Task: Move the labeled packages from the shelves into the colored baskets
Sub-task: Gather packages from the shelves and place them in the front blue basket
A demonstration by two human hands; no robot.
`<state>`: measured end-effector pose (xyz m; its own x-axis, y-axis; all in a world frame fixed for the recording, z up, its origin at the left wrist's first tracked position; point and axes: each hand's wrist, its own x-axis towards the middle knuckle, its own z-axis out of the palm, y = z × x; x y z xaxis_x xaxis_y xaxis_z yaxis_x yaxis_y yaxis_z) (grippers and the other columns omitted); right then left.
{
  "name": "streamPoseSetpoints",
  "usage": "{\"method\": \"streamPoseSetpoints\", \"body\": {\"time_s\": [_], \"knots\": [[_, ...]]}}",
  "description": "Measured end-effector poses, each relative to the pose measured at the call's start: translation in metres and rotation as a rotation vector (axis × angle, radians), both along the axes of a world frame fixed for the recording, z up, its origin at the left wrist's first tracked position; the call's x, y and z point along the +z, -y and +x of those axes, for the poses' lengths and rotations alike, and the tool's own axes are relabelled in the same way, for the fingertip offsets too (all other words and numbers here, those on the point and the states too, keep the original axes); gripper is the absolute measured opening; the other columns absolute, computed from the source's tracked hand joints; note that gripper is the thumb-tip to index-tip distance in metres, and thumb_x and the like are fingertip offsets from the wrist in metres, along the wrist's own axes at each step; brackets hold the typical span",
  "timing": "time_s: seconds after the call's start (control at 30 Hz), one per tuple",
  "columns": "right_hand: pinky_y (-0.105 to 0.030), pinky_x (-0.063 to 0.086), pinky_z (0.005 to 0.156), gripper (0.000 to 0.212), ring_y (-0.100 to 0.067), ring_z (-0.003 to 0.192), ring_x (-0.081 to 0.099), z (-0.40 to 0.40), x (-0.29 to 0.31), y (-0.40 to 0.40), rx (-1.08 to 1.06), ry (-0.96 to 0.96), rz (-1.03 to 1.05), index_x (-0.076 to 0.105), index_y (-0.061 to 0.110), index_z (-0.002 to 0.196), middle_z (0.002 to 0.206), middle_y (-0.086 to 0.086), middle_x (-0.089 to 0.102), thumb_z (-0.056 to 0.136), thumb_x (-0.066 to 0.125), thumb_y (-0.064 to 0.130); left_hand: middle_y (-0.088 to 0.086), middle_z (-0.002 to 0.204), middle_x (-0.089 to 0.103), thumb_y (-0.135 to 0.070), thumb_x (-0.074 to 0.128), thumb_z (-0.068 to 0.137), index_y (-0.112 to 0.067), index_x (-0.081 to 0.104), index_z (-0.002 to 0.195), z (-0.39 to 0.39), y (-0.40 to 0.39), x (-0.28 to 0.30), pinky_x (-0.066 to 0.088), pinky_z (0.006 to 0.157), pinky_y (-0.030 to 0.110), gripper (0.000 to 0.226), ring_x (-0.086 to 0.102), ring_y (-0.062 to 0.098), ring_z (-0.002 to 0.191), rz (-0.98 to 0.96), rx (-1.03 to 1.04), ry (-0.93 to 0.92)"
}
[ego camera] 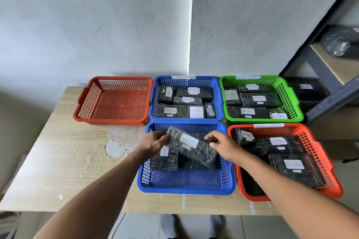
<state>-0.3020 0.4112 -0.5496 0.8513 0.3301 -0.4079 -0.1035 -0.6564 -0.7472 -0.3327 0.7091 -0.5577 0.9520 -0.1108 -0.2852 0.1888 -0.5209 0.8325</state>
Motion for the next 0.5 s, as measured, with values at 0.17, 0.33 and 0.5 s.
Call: {"method": "streamPoseSetpoints", "body": {"time_s": [0.17,0.33,0.5], "knots": [[-0.035,0.052,0.090,0.019,-0.019,0.096,0.066,0.013,0.008,-0.017,-0.108,-0.006,0.129,0.069,0.025,0.102,0.102,0.000,0.070,0.092,0.065,0.009,0.008,0.080,0.070,-0.034,0.062,0.098,-0.006,0.070,0.092,0.015,0.004,0.008,0.055,0.062,0.033,0.029,0.065,0.025,0.071,-0.247,0.272,-0.105],[-0.029,0.051,0.077,0.020,-0.013,0.094,0.066,0.032,0.020,-0.029,-0.331,-0.097,0.362,0.069,0.022,0.106,0.107,0.000,0.070,0.091,0.071,0.036,0.014,0.082,0.071,-0.029,0.061,0.100,-0.001,0.070,0.094,0.021,-0.010,0.022,0.058,0.072,0.041,0.030,0.065,0.030,0.073,-0.376,0.518,-0.107],[-0.042,0.056,0.078,0.030,-0.027,0.089,0.069,0.053,0.026,-0.051,-0.425,-0.243,0.503,0.061,0.013,0.115,0.112,-0.011,0.068,0.101,0.055,0.038,0.009,0.080,0.073,-0.028,0.050,0.105,-0.002,0.067,0.098,0.037,-0.049,0.038,0.057,0.059,0.027,0.031,0.070,0.017,0.066,-0.415,0.729,-0.076]]}}
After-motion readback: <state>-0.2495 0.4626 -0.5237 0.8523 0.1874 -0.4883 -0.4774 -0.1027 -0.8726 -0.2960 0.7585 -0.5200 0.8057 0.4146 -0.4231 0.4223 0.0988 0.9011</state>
